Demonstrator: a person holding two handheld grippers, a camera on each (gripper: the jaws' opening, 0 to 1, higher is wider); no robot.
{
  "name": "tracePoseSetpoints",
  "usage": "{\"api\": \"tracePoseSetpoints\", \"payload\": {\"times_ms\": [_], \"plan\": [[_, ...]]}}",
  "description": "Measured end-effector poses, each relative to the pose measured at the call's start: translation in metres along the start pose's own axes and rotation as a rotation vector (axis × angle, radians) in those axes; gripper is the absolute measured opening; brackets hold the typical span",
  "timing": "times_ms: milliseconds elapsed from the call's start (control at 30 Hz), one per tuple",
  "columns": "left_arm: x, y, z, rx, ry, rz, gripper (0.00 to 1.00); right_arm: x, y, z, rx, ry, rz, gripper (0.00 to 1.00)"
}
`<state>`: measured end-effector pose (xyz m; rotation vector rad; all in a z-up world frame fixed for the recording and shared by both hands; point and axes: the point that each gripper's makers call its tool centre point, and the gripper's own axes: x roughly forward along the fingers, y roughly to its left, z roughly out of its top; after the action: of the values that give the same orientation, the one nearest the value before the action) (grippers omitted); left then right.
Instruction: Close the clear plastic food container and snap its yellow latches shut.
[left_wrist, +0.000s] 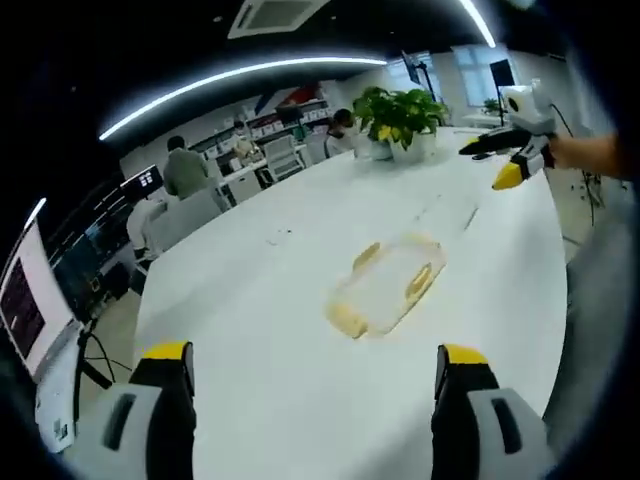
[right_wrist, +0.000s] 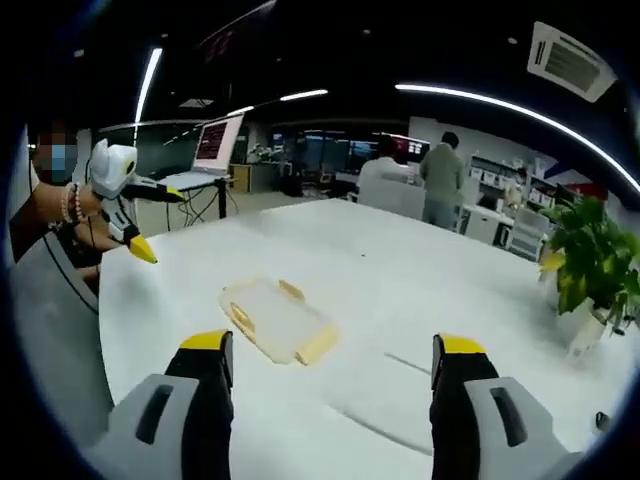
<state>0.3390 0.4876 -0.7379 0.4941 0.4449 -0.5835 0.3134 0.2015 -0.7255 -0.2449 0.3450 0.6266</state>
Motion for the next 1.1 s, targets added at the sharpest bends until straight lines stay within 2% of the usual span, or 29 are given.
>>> {"api": "tracePoseSetpoints", "payload": {"times_ms": [67,167,233,267,300,367,433,500,567,633,667,733,767,867,933,967,1000,1100], "plan": [[0.017,0.003,0.001,-0.042,0.023,-0.027,0.95,0.011,-0.003,-0.006,-0.026,0.043,0.016,0.8],[0.038,0.003,0.004,-0.043,0.048,-0.083,0.95,0.027,-0.009,-0.009,-0.087,0.075,0.064,0.8],[0.051,0.002,0.001,0.0,0.095,-0.128,0.93,0.039,-0.012,-0.008,-0.12,0.092,0.093,0.8],[0.059,0.003,-0.001,0.047,0.123,-0.151,0.92,0.046,-0.013,-0.007,-0.143,0.105,0.118,0.79],[0.063,0.004,-0.002,0.069,0.14,-0.152,0.91,0.051,-0.014,-0.005,-0.158,0.102,0.129,0.79],[0.075,0.003,-0.006,0.163,0.162,-0.205,0.91,0.063,-0.015,-0.008,-0.21,0.139,0.169,0.78],[0.084,0.001,-0.01,0.195,0.184,-0.241,0.9,0.074,-0.017,-0.014,-0.274,0.188,0.211,0.79],[0.094,0.0,-0.013,0.219,0.208,-0.279,0.87,0.083,-0.018,-0.027,-0.342,0.279,0.245,0.79],[0.104,-0.003,-0.019,0.241,0.247,-0.322,0.85,0.09,-0.017,-0.033,-0.402,0.303,0.281,0.77],[0.113,-0.003,-0.02,0.287,0.261,-0.334,0.83,0.096,-0.014,-0.042,-0.438,0.361,0.332,0.75],[0.116,-0.004,-0.02,0.321,0.265,-0.347,0.82,0.099,-0.012,-0.045,-0.45,0.375,0.35,0.74],[0.12,-0.015,-0.02,0.373,0.267,-0.42,0.81,0.106,-0.01,-0.046,-0.48,0.388,0.375,0.74],[0.122,-0.017,-0.019,0.373,0.268,-0.436,0.81,0.108,-0.01,-0.046,-0.493,0.395,0.386,0.73],[0.129,-0.033,-0.018,0.39,0.264,-0.539,0.8,0.115,-0.004,-0.052,-0.512,0.439,0.454,0.7],[0.132,-0.038,-0.021,0.4,0.302,-0.577,0.82,0.117,-0.001,-0.06,-0.504,0.484,0.5,0.69],[0.134,-0.038,-0.02,0.424,0.3,-0.585,0.81,0.121,0.0,-0.059,-0.505,0.474,0.493,0.69],[0.135,-0.04,-0.02,0.463,0.297,-0.606,0.8,0.121,-0.001,-0.064,-0.537,0.506,0.516,0.68],[0.137,-0.042,-0.022,0.492,0.314,-0.635,0.73,0.121,0.005,-0.069,-0.548,0.538,0.564,0.63]]}}
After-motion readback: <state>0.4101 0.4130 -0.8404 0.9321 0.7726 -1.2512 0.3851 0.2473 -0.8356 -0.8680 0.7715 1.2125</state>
